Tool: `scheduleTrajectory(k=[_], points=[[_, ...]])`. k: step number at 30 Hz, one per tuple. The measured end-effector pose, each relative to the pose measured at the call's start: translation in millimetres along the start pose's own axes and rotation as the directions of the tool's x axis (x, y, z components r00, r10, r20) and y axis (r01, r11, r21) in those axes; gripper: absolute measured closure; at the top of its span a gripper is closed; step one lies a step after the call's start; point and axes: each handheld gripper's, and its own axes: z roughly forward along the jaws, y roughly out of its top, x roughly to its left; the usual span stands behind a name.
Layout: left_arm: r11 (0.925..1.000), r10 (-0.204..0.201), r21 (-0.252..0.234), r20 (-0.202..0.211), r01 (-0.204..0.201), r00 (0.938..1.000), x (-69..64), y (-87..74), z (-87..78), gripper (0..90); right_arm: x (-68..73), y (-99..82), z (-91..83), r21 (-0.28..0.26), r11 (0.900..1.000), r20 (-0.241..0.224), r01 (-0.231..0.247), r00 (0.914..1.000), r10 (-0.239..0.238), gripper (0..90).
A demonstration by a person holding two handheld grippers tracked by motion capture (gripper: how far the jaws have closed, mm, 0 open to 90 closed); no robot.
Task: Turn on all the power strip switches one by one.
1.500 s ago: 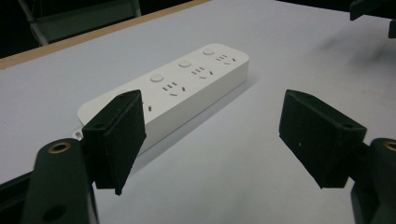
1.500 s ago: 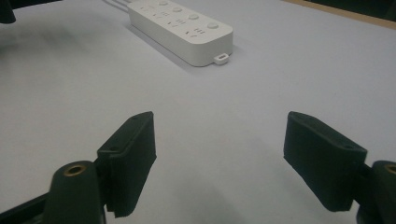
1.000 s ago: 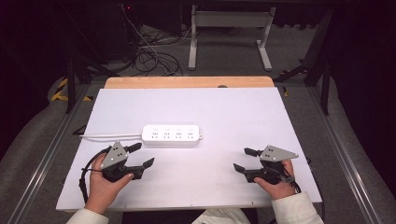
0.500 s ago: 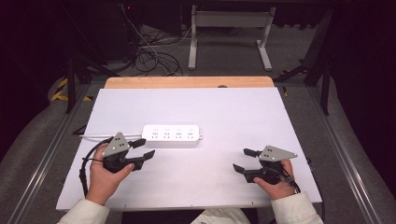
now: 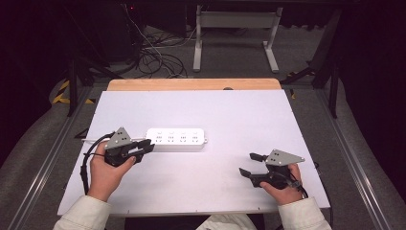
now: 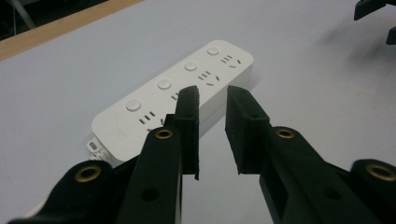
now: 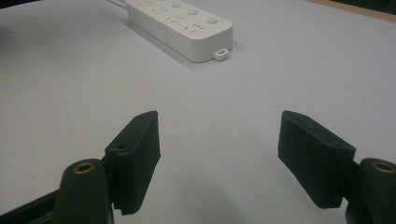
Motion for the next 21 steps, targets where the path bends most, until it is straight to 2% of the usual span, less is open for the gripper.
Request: scheduleTrajectory(k=[2, 3, 4, 5, 8, 10, 12, 14, 15, 17, 18, 21], points=[[0.9995, -0.021, 0.023, -0.008, 0.021, 0.9997, 3.1, 4.0, 3.6, 72.8, -0.2, 0.1, -0.2, 0.003, 1.0000, 0.003, -0.002, 1.0000, 0.002, 30.5], [0.9991, -0.042, 0.012, 0.004, 0.042, 0.9991, 5.2, 5.6, 5.5, 69.5, -0.6, 0.0, -0.3, 0.005, 1.0000, 0.005, -0.007, 1.0000, 0.007, 30.6], [0.9991, -0.042, 0.012, 0.004, 0.042, 0.9991, 5.2, 5.6, 5.5, 68.3, -1.1, -0.2, -0.5, 0.006, 1.0000, 0.007, -0.008, 0.9999, 0.007, 30.9], [0.9982, -0.060, -0.010, 0.009, 0.060, 0.9982, 10.2, 8.9, 8.9, 69.2, -1.2, -0.2, -0.7, 0.005, 0.9999, 0.007, -0.011, 0.9999, 0.011, 31.3], [0.9948, -0.101, 0.014, -0.001, 0.101, 0.9949, 17.5, 14.0, 13.5, 70.8, -1.5, -0.3, -1.0, 0.004, 0.9999, 0.007, -0.012, 0.9999, 0.012, 31.5], [0.9930, -0.118, 0.008, -0.017, 0.118, 0.9929, 21.1, 16.6, 16.7, 72.4, -1.2, -0.2, -0.7, 0.004, 0.9999, 0.006, -0.010, 0.9999, 0.010, 31.7], [0.9908, -0.135, 0.002, -0.015, 0.135, 0.9907, 23.8, 19.2, 20.2, 76.5, -1.2, -0.2, -0.6, 0.003, 1.0000, 0.004, -0.007, 1.0000, 0.007, 31.9], [0.9914, -0.130, 0.007, -0.013, 0.130, 0.9914, 25.6, 20.4, 21.7, 79.3, -1.2, -0.2, -0.7, 0.003, 1.0000, 0.004, -0.004, 1.0000, 0.004, 31.9], [0.9921, -0.123, 0.019, -0.018, 0.124, 0.9922, 27.7, 22.3, 26.1, 85.7, -1.2, -0.1, -1.0, 0.000, 1.0000, 0.004, -0.006, 1.0000, 0.006, 31.8], [0.9940, -0.103, 0.032, -0.028, 0.104, 0.9943, 28.8, 24.4, 30.1, 89.7, -1.3, -0.1, -1.0, 0.000, 1.0000, 0.001, -0.007, 1.0000, 0.007, 31.8], [0.9948, -0.093, 0.038, -0.030, 0.095, 0.9952, 29.7, 25.6, 31.8, 89.8, -1.3, -0.2, -0.9, 0.003, 1.0000, -0.001, -0.009, 1.0000, 0.009, 31.8], [0.9924, -0.105, 0.062, -0.022, 0.106, 0.9942, 30.7, 28.4, 37.6, 89.9, -1.5, -0.3, -0.8, 0.006, 0.9999, -0.002, -0.011, 0.9999, 0.011, 31.8]])
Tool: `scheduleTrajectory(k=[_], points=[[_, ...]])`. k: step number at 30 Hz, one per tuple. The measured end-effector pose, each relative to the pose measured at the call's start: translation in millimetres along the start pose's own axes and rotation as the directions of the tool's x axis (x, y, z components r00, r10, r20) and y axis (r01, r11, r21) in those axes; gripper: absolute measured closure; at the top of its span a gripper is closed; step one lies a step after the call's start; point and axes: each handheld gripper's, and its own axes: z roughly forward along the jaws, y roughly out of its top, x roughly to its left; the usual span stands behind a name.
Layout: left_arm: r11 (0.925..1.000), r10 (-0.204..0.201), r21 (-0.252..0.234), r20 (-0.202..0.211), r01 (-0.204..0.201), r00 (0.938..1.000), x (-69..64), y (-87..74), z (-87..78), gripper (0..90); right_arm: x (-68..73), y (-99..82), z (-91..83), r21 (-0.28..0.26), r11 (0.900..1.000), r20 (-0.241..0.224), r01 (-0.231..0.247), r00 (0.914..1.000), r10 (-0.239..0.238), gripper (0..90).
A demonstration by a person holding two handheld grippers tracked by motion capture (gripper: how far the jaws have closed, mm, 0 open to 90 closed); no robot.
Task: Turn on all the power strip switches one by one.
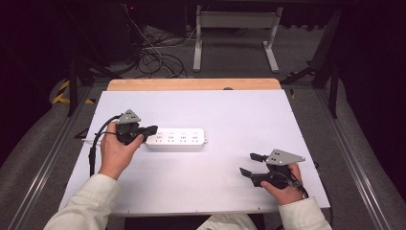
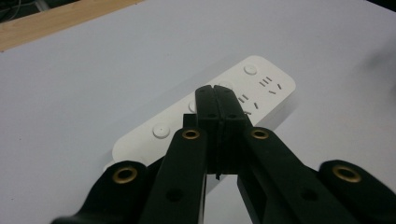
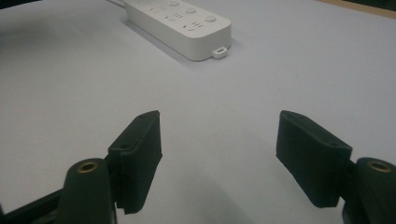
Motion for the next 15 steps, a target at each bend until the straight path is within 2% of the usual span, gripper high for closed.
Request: scheduleTrajectory(k=[2, 3, 6, 7, 8, 9, 10, 12, 15], points=[[0.9999, 0.009, 0.015, -0.022, -0.008, 0.9997, 1.0, 2.6, 3.0, 89.9, 0.1, 0.0, 0.0, 0.000, 1.0000, -0.001, 0.001, 1.0000, -0.001, 31.9], [0.9998, -0.001, 0.021, -0.021, 0.002, 0.9998, 1.0, 3.6, 5.1, 89.9, 0.2, 0.0, 0.0, 0.000, 1.0000, -0.002, 0.002, 1.0000, -0.002, 31.9], [0.9990, 0.000, 0.045, -0.053, 0.002, 0.9986, 3.5, 6.5, 11.2, 89.9, 0.2, 0.0, 0.1, 0.001, 1.0000, -0.003, 0.004, 1.0000, -0.004, 31.8], [0.9985, -0.017, 0.052, -0.050, 0.020, 0.9986, 3.4, 6.9, 13.9, 90.0, 0.3, 0.0, 0.0, 0.001, 1.0000, -0.003, 0.005, 1.0000, -0.005, 31.8], [0.9980, -0.007, 0.062, -0.072, 0.012, 0.9974, 4.7, 7.8, 15.4, 90.0, 0.2, 0.1, -0.1, 0.001, 1.0000, -0.003, 0.004, 1.0000, -0.004, 31.8], [0.9977, -0.016, 0.065, -0.070, 0.020, 0.9975, 5.2, 8.3, 17.7, 90.0, 0.3, 0.1, -0.1, 0.000, 1.0000, -0.003, 0.004, 1.0000, -0.004, 31.8], [0.9977, -0.013, 0.066, -0.084, 0.019, 0.9963, 6.4, 8.9, 19.2, 90.0, 0.2, 0.1, -0.1, 0.001, 1.0000, -0.004, 0.004, 1.0000, -0.004, 31.8], [0.9972, -0.037, 0.062, -0.078, 0.041, 0.9963, 7.6, 9.4, 23.4, 90.0, 0.1, -0.1, 0.1, 0.003, 1.0000, -0.006, 0.005, 1.0000, -0.005, 31.8], [0.9958, -0.037, 0.080, -0.092, 0.045, 0.9951, 11.1, 9.8, 30.5, 90.0, -0.1, -0.5, 1.1, 0.015, 0.9999, -0.005, 0.004, 1.0000, -0.004, 31.7]])
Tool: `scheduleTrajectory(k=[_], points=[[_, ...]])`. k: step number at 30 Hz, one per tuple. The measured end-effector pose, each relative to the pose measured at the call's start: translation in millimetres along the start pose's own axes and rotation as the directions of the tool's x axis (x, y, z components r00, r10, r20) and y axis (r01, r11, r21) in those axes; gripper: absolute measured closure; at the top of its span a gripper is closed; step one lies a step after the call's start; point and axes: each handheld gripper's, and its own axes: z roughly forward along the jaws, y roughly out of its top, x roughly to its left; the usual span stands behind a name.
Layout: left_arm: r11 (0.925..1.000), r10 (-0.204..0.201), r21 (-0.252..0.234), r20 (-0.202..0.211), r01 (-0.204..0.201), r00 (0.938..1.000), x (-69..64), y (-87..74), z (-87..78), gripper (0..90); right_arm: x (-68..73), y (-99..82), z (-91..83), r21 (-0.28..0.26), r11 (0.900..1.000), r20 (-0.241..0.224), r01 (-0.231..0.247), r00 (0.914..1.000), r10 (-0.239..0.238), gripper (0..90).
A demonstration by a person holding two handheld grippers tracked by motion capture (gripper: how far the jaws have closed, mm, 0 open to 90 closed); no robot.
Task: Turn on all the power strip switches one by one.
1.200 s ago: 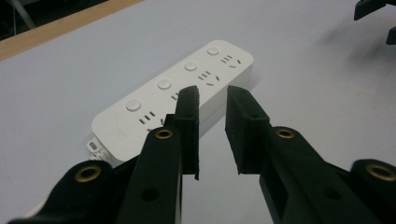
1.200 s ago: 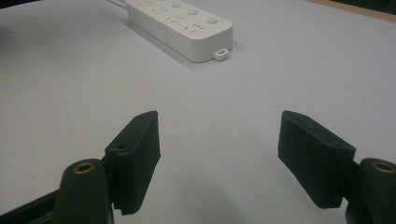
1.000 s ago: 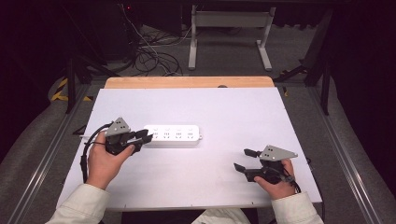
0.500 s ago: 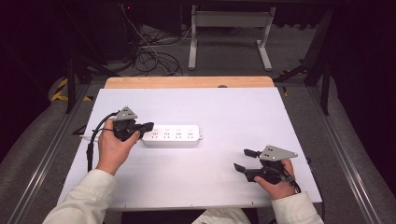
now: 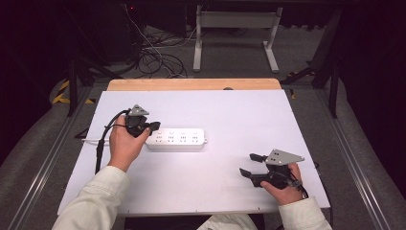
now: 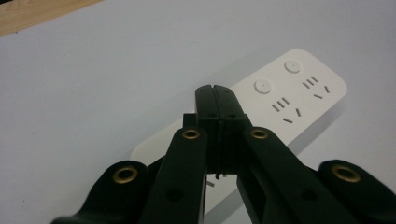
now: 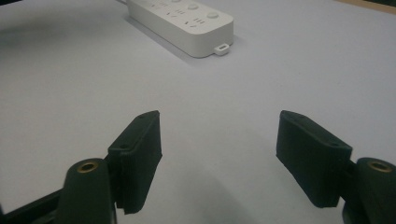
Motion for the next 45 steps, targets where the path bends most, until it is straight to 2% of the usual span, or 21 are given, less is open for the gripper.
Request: scheduleTrajectory(k=[9, 17, 22, 24, 28, 33, 34, 35, 45], points=[[0.9982, -0.014, 0.058, -0.028, 0.015, 0.9995, 5.6, -2.4, 18.5, 90.0, -0.9, -0.5, 0.4, 0.007, 1.0000, -0.005, 0.001, 1.0000, -0.001, 31.6], [0.9968, 0.013, 0.080, -0.052, -0.009, 0.9986, 7.8, -5.2, 25.8, 90.0, -1.5, -0.8, 0.0, 0.005, 1.0000, -0.007, 0.001, 1.0000, -0.001, 31.2], [0.9947, 0.033, 0.099, -0.031, -0.029, 0.9990, 7.3, -6.5, 29.8, 90.0, -1.7, -1.1, 0.0, 0.007, 1.0000, -0.005, 0.002, 1.0000, -0.002, 30.8], [0.9933, 0.036, 0.111, -0.037, -0.032, 0.9987, 6.4, -7.8, 31.7, 90.0, -1.7, -1.1, 0.2, 0.008, 1.0000, -0.006, 0.001, 1.0000, -0.001, 30.8], [0.9938, 0.041, 0.105, -0.046, -0.036, 0.9981, 6.1, -8.2, 32.7, 90.0, -1.8, -1.1, 0.0, 0.006, 1.0000, -0.007, 0.001, 1.0000, -0.001, 30.8], [0.9926, 0.069, 0.103, -0.045, -0.064, 0.9966, 5.4, -9.0, 36.2, 90.0, -2.0, -1.2, -0.1, 0.004, 1.0000, -0.008, 0.000, 1.0000, 0.000, 30.8], [0.9936, 0.059, 0.099, -0.044, -0.055, 0.9973, 5.6, -9.6, 36.2, 90.0, -2.0, -1.2, -0.2, 0.004, 1.0000, -0.008, 0.000, 1.0000, 0.000, 30.7], [0.9932, 0.064, 0.100, -0.054, -0.059, 0.9965, 6.5, -9.6, 35.6, 90.0, -2.0, -1.3, -0.3, 0.005, 1.0000, -0.009, 0.000, 1.0000, 0.000, 30.8], [0.9950, 0.058, 0.084, -0.051, -0.053, 0.9970, 8.9, -12.2, 35.6, 90.0, -1.8, -1.3, -0.2, 0.005, 1.0000, -0.012, 0.001, 0.9999, -0.001, 30.8]])
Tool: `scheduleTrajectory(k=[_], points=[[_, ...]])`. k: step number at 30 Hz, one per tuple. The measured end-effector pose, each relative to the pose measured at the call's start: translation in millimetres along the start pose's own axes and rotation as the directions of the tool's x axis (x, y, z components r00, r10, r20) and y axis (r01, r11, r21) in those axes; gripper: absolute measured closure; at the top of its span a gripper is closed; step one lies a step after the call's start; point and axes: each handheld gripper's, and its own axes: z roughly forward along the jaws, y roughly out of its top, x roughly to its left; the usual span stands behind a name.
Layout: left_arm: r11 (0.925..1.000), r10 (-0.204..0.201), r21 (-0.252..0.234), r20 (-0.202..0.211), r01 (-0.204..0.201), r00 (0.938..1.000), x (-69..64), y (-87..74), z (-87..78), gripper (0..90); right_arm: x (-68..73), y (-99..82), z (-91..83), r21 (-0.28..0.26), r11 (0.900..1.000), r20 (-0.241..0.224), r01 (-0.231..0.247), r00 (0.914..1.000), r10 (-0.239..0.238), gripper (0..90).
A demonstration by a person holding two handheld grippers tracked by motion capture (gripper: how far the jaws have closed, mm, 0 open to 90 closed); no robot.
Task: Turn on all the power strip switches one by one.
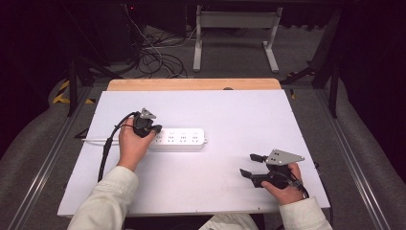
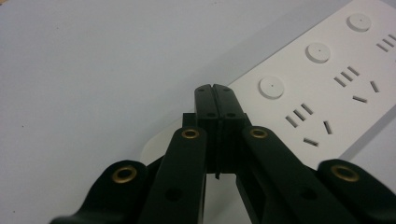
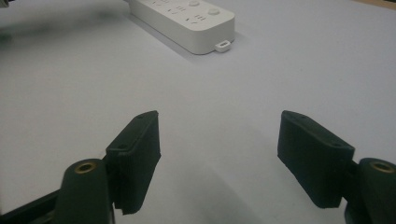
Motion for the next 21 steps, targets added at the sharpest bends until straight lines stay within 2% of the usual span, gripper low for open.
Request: scheduleTrajectory(k=[7, 14, 17, 21], points=[[0.9996, -0.027, 0.004, 0.032, 0.027, 0.9991, 3.0, -0.8, 0.5, 90.0, 0.2, -0.1, 0.2, 0.001, 1.0000, 0.000, -0.001, 1.0000, 0.001, 30.7], [0.9998, -0.019, 0.004, 0.026, 0.019, 0.9995, 2.3, -1.6, 1.0, 90.0, 0.6, -0.2, 0.5, 0.004, 1.0000, -0.001, -0.001, 1.0000, 0.001, 30.7], [0.9991, -0.041, 0.007, 0.033, 0.041, 0.9986, 3.3, -1.6, 1.1, 90.0, 0.6, -0.2, 0.7, 0.004, 1.0000, -0.002, 0.000, 1.0000, 0.000, 30.7], [0.9993, -0.036, 0.010, 0.023, 0.036, 0.9991, 2.7, -0.8, 1.3, 90.0, 0.5, -0.3, 0.9, 0.005, 1.0000, -0.003, -0.001, 1.0000, 0.001, 30.7]])
